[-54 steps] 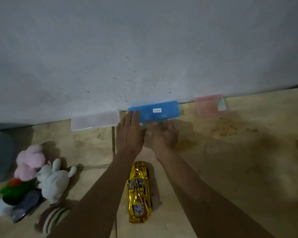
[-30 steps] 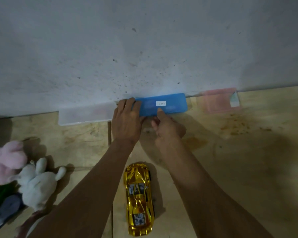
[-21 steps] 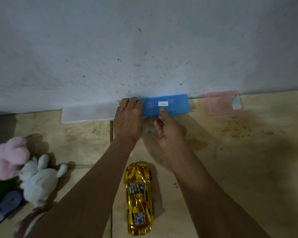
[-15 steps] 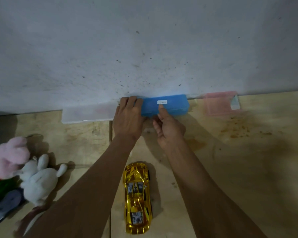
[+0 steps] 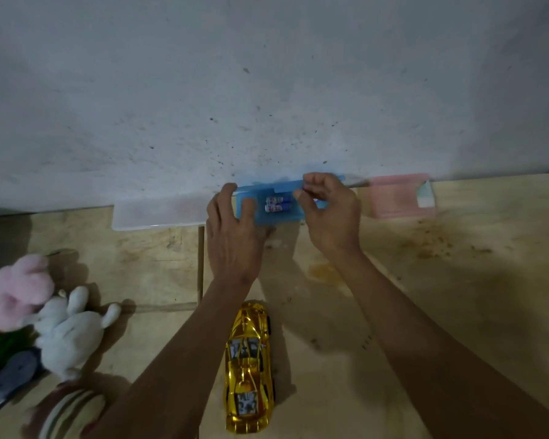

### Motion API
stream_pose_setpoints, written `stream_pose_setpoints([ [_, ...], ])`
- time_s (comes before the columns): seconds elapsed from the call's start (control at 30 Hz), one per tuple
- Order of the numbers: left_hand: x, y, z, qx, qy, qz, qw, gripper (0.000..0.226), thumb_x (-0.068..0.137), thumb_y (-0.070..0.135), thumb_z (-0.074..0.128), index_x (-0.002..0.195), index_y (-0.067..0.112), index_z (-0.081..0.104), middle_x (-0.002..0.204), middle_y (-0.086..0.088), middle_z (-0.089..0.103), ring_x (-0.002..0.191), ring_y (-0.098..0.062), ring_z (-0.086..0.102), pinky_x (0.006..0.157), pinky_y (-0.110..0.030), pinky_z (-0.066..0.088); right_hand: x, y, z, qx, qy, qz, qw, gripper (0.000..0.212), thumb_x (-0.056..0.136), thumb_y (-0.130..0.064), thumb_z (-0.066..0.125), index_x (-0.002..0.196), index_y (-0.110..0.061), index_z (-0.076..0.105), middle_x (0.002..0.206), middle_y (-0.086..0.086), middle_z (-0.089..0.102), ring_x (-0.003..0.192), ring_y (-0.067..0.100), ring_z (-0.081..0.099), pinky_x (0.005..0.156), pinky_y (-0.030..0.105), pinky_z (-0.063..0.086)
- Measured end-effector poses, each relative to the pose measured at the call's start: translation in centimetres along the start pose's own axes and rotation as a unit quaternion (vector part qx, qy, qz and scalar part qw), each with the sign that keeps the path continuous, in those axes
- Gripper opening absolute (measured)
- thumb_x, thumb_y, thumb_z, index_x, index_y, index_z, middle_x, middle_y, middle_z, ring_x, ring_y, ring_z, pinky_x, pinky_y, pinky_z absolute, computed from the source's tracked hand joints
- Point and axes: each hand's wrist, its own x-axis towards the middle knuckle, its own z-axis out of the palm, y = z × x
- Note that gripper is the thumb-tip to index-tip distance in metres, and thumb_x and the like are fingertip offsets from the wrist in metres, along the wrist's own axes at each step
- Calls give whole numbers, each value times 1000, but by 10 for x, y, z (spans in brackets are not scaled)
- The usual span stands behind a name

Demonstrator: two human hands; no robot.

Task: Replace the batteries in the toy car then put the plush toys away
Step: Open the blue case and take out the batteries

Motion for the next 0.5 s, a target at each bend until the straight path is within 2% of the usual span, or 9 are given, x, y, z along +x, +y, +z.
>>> stream_pose_setpoints([
  [0.1, -4, 1, -3, 9, -19, 10, 1000, 37, 76, 27, 85, 107, 12, 72, 149, -18, 37, 130, -36, 35, 80, -48, 57, 4, 9, -7, -48, -47, -48, 997, 27, 90, -15, 72, 115, -13, 65, 109, -3, 71, 102, 5, 66, 87, 19, 53],
  [0.2, -3, 3, -8, -14, -51, 19, 998, 18, 81, 22, 81, 95, 12, 76, 160, -15, 29, 137, -36, 37, 76, -44, 58, 4, 9, -12, -89, -71, -67, 991, 22, 92, -12, 67, 112, -15, 59, 111, -9, 66, 103, 9, 62, 85, 25, 50],
  [0.23, -3, 2, -9, -29, -61, 16, 998, 16, 85, 22, 78, 96, 10, 76, 164, -11, 23, 138, -28, 38, 78, -34, 57, 4, 10, -14, -104, -76, -81, 988, 19, 93, -10, 65, 110, -15, 58, 111, -8, 65, 101, 10, 62, 84, 26, 50],
  [0.3, -2, -2, -9, -58, -78, -2, 995, 25, 90, 23, 71, 110, 8, 73, 167, 0, 8, 134, -10, 36, 79, -12, 42, 2, 11, -16, -136, -92, -117, 980, 16, 93, -5, 60, 105, -14, 59, 108, -2, 67, 98, 15, 63, 83, 33, 53],
  [0.4, -11, -4, -10, -72, -89, 12, 993, 27, 91, 22, 70, 117, 14, 72, 168, 6, -3, 144, -17, 29, 79, -6, 30, -4, 22, -16, -199, -120, -157, 960, 18, 90, -3, 56, 105, -11, 63, 104, 5, 68, 97, 25, 63, 79, 42, 55],
  [0.5, -20, -4, -10, -77, -96, 8, 992, 32, 93, 25, 69, 122, 13, 69, 167, 10, -8, 147, -11, 22, 67, 5, 27, -12, 32, -10, -276, -139, -205, 929, 22, 93, -10, 54, 111, -9, 67, 109, 8, 64, 98, 29, 59, 76, 41, 54],
])
